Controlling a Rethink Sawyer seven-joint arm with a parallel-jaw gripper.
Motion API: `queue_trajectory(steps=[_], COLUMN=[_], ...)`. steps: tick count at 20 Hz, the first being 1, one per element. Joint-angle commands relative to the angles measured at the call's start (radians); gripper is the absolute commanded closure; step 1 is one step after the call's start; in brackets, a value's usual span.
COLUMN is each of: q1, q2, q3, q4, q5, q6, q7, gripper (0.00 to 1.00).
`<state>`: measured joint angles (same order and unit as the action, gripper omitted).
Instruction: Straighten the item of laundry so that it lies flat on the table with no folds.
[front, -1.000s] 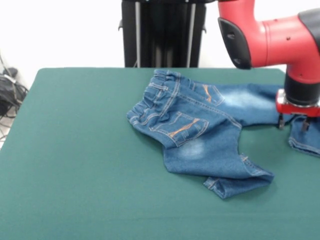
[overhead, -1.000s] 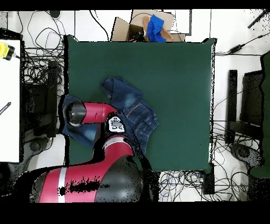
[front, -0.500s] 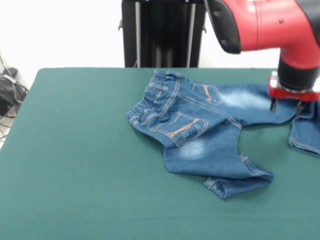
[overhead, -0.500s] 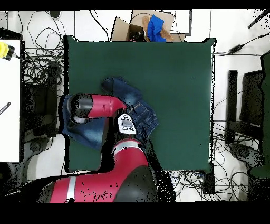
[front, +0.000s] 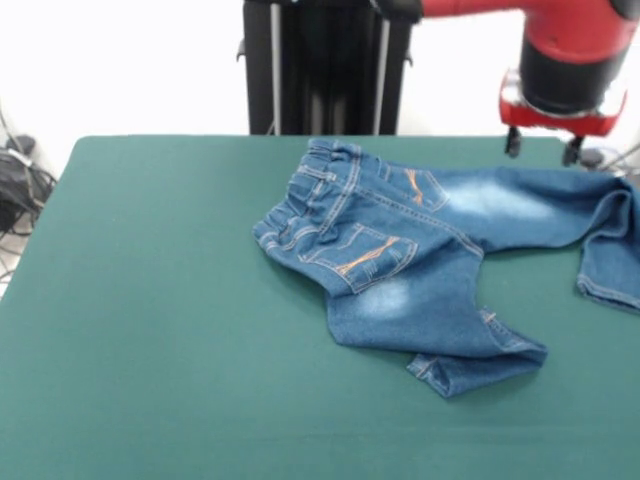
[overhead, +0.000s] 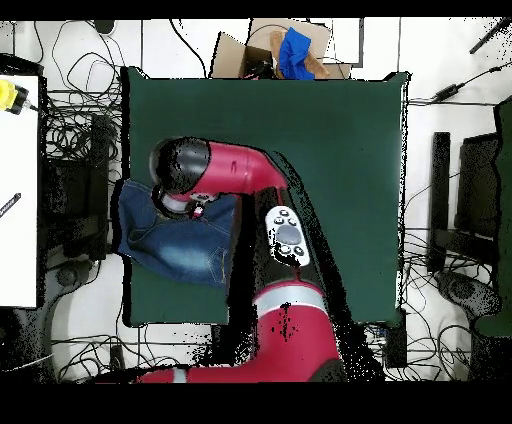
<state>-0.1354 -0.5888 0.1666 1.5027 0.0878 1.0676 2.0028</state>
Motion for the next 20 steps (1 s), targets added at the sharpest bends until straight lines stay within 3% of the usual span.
queue_trajectory(steps=[1,8,13,20], q1=[-0.061,-0.107,-0.136,-0.172], q2=[-0.006,0.036,0.086,0.112], q3=[0.064,0.089,0.095,0.090], q4=[-0.104,-0.139,-0.071,-0.014], q5=[-0.056,-0.089,-0.128,-0.238], q6=[0.095,0.099,-0.059,-0.149], q7=[-0.085,-0.127,-0.177,-0.229], gripper=[0.00,0.00,0.00,0.00])
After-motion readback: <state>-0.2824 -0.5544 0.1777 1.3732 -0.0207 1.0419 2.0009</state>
